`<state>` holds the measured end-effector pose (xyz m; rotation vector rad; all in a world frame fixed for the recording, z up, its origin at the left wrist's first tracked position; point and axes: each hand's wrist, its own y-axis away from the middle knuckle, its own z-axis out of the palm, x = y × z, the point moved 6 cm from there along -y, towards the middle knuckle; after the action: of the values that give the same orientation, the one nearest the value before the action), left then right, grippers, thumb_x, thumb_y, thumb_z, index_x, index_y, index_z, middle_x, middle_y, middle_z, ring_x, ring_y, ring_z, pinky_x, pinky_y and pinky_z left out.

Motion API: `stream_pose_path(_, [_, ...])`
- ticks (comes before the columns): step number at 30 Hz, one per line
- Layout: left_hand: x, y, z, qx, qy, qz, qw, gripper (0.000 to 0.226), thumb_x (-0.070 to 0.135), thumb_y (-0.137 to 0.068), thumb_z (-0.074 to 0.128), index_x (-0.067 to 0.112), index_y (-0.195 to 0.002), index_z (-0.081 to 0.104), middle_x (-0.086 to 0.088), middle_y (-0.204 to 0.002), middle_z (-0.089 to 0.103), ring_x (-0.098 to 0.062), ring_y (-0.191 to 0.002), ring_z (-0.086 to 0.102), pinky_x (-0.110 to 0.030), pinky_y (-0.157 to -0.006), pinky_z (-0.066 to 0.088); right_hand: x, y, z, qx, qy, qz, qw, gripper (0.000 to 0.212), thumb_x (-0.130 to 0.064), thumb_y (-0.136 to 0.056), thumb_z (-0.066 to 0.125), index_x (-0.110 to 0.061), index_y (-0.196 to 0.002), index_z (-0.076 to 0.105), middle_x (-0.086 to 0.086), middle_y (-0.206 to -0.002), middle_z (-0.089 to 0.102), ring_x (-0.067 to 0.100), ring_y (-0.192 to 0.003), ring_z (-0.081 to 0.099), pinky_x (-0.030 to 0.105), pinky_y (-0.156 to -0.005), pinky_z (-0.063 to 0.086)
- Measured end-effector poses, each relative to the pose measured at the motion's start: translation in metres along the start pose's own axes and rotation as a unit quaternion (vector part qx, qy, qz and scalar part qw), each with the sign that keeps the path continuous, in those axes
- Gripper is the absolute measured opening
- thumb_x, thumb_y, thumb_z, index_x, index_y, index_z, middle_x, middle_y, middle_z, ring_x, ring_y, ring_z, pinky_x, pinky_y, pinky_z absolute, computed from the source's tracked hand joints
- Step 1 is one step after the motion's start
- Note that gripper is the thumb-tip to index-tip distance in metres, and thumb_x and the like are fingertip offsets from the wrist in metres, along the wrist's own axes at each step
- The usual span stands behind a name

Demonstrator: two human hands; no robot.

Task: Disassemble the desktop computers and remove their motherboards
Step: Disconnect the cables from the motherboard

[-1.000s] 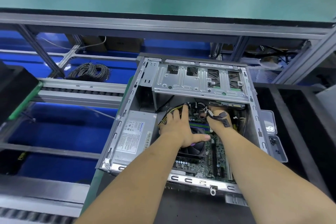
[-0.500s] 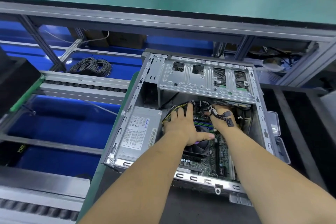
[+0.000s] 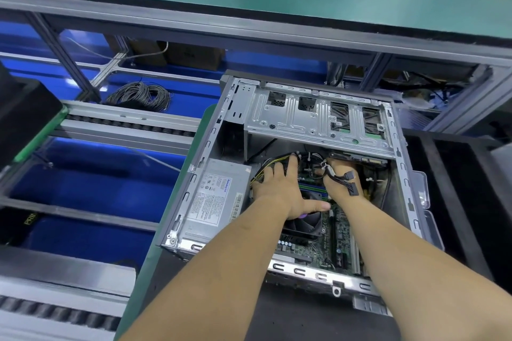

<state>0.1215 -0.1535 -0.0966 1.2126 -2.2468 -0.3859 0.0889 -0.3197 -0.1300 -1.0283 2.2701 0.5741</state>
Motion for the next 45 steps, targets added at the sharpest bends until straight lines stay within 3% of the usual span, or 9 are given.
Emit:
stream_pose_path(3, [-0.001,0.0,0.0,0.0,0.005,0.0,1.0,0.134,0.091,-0.066,0.054,0.027,-0.154,-0.024,-0.008,-0.166,-0.002,-0.032,-0.153,-0.003,-0.059,-0.117,0.023,-0.003,0.002,0.002,-0.019,0.009,-0.012,1.0,0.024,-0.011,-0.1,0.051,-0.018,-0.082,0.067,-0.001,-0.075,0.062,0.015,-0.067,0.057,0.02,-0.055,0.039])
stream_pose_path(7, [0.001,0.001,-0.001,0.002,-0.005,0.001,1.0,0.135,0.092,-0.066,0.053,0.025,-0.155,-0.023,-0.009,-0.165,0.002,-0.032,-0.152,0.001,-0.061,-0.116,0.025,-0.007,0.001,-0.002,0.001,0.056,-0.022,0.998,0.04,-0.014,-0.101,0.049,-0.019,-0.062,0.047,-0.001,-0.055,0.046,0.02,-0.051,0.044,0.023,-0.047,0.024])
stream_pose_path(11, [0.0,0.0,-0.003,0.006,-0.014,0.0,1.0,0.134,0.092,-0.066,0.052,0.024,-0.155,-0.022,-0.01,-0.164,0.006,-0.032,-0.151,0.004,-0.062,-0.114,0.026,-0.009,0.002,-0.002,-0.013,0.044,-0.015,0.999,0.031,-0.013,-0.102,0.048,-0.006,-0.075,0.062,0.013,-0.066,0.058,0.022,-0.061,0.048,0.027,-0.054,0.03])
stream_pose_path(16, [0.001,0.001,0.0,0.01,-0.006,0.004,1.0,0.135,0.091,-0.067,0.054,0.024,-0.155,-0.022,-0.01,-0.165,0.004,-0.031,-0.152,0.003,-0.059,-0.115,0.025,-0.008,0.001,0.0,-0.034,0.057,-0.006,0.998,0.039,-0.002,-0.101,0.044,-0.015,-0.065,0.049,0.0,-0.062,0.048,0.012,-0.056,0.042,0.014,-0.05,0.037])
stream_pose_path(20, [0.0,0.0,-0.001,0.008,-0.002,0.005,1.0,0.135,0.091,-0.066,0.055,0.024,-0.155,-0.022,-0.01,-0.165,0.004,-0.032,-0.152,0.002,-0.061,-0.115,0.025,-0.005,0.0,-0.001,-0.034,0.073,0.005,0.997,0.043,-0.004,-0.1,0.046,-0.016,-0.06,0.038,0.001,-0.053,0.037,0.018,-0.051,0.036,0.021,-0.042,0.021])
stream_pose_path(26, [0.0,0.0,0.001,0.015,-0.008,0.004,1.0,0.135,0.092,-0.065,0.054,0.025,-0.155,-0.022,-0.008,-0.165,0.006,-0.031,-0.152,0.003,-0.061,-0.115,0.026,-0.01,0.001,-0.003,-0.05,0.072,-0.008,0.996,0.022,-0.018,-0.1,0.055,-0.001,-0.089,0.065,0.021,-0.081,0.066,0.034,-0.078,0.063,0.037,-0.068,0.052])
stream_pose_path(36, [-0.001,-0.001,0.001,0.02,-0.005,0.005,1.0,0.135,0.093,-0.064,0.053,0.026,-0.156,-0.02,-0.008,-0.165,0.007,-0.031,-0.152,0.004,-0.057,-0.117,0.026,0.002,0.0,0.004,-0.067,0.011,0.079,0.995,0.04,-0.021,-0.101,0.056,0.002,-0.069,0.055,0.028,-0.065,0.053,0.04,-0.062,0.054,0.032,-0.057,0.037])
stream_pose_path(41, [-0.002,-0.003,0.002,0.015,0.001,0.002,1.0,0.136,0.094,-0.063,0.053,0.027,-0.155,-0.021,-0.006,-0.165,0.006,-0.031,-0.151,0.003,-0.058,-0.115,0.029,-0.004,0.0,0.001,-0.064,0.036,0.05,0.996,0.046,-0.017,-0.102,0.047,-0.015,-0.059,0.033,0.003,-0.051,0.03,0.017,-0.048,0.025,0.03,-0.051,0.018])
stream_pose_path(45, [-0.003,-0.004,0.003,0.013,0.001,-0.004,1.0,0.137,0.095,-0.061,0.053,0.028,-0.155,-0.021,-0.005,-0.164,0.007,-0.031,-0.151,0.005,-0.059,-0.113,0.031,-0.007,0.001,-0.001,-0.065,0.049,0.022,0.996,0.038,-0.014,-0.101,0.047,-0.012,-0.064,0.039,0.006,-0.056,0.039,0.018,-0.052,0.034,0.028,-0.052,0.024])
